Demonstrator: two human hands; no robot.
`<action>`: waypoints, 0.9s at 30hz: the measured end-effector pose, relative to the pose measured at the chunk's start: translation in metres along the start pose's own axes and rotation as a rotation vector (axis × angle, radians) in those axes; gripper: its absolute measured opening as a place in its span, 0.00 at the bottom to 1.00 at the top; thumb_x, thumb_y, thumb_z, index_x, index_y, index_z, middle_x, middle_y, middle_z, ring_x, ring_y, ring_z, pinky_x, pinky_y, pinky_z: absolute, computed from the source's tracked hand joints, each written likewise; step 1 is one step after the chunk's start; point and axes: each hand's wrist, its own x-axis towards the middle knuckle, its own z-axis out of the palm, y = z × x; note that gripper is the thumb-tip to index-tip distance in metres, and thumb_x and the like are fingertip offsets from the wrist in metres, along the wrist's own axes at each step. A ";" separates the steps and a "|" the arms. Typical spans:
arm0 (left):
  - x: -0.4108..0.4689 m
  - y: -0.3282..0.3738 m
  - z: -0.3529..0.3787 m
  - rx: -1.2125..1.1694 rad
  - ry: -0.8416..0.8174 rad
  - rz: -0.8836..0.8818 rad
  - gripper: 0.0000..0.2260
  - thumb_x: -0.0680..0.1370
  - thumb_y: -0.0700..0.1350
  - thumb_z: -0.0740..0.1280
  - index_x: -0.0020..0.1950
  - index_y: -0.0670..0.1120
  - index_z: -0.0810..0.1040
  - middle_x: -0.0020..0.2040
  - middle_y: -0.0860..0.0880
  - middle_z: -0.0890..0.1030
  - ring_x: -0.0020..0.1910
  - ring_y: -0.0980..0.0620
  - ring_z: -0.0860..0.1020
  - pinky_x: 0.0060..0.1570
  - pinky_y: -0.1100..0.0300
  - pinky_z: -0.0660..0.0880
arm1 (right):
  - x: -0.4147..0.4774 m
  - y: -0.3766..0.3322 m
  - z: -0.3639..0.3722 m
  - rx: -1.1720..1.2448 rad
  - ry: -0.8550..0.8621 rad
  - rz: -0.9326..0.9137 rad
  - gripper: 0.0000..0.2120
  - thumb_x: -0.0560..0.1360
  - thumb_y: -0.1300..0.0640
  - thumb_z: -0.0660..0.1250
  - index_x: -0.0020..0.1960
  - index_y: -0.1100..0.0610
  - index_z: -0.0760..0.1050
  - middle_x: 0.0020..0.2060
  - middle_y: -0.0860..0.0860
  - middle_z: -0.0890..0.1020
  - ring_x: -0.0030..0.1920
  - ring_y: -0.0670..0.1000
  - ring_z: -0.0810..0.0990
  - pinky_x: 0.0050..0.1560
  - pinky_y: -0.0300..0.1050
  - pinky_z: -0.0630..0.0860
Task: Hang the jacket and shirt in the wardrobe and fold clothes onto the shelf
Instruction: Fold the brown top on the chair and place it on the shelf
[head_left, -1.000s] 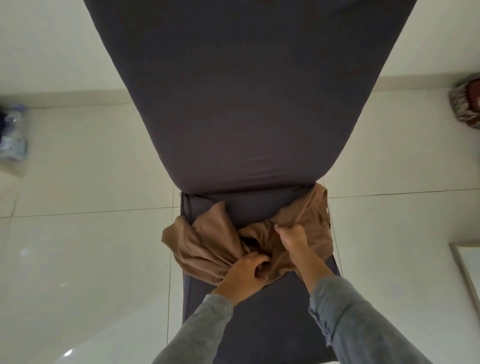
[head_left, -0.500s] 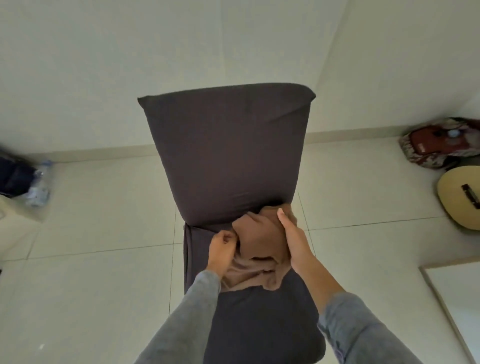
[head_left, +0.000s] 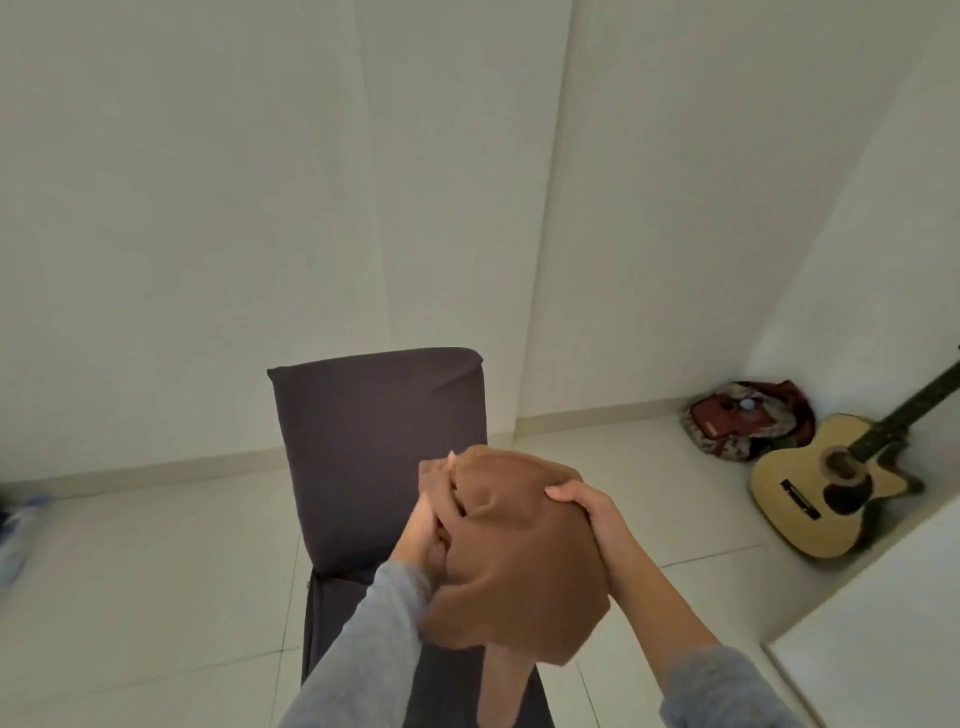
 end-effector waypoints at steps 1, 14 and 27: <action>0.005 0.012 -0.001 -0.136 -0.023 -0.005 0.15 0.82 0.48 0.54 0.44 0.44 0.75 0.35 0.47 0.80 0.34 0.54 0.79 0.40 0.62 0.74 | -0.010 -0.006 -0.005 -0.026 -0.006 -0.036 0.26 0.57 0.55 0.70 0.54 0.57 0.80 0.50 0.57 0.84 0.51 0.57 0.81 0.57 0.51 0.75; -0.037 0.115 0.114 0.062 0.078 0.435 0.12 0.81 0.48 0.59 0.58 0.43 0.75 0.50 0.43 0.81 0.52 0.44 0.80 0.54 0.49 0.77 | -0.056 -0.063 0.009 -0.694 0.432 -0.800 0.20 0.70 0.43 0.71 0.56 0.51 0.71 0.56 0.46 0.71 0.58 0.44 0.68 0.55 0.30 0.62; -0.063 0.140 0.098 0.241 0.089 0.516 0.26 0.79 0.57 0.61 0.68 0.39 0.67 0.60 0.43 0.78 0.58 0.47 0.78 0.63 0.51 0.73 | -0.069 -0.094 0.007 -0.340 0.553 -0.794 0.05 0.78 0.62 0.60 0.44 0.59 0.69 0.35 0.50 0.74 0.38 0.50 0.72 0.34 0.36 0.66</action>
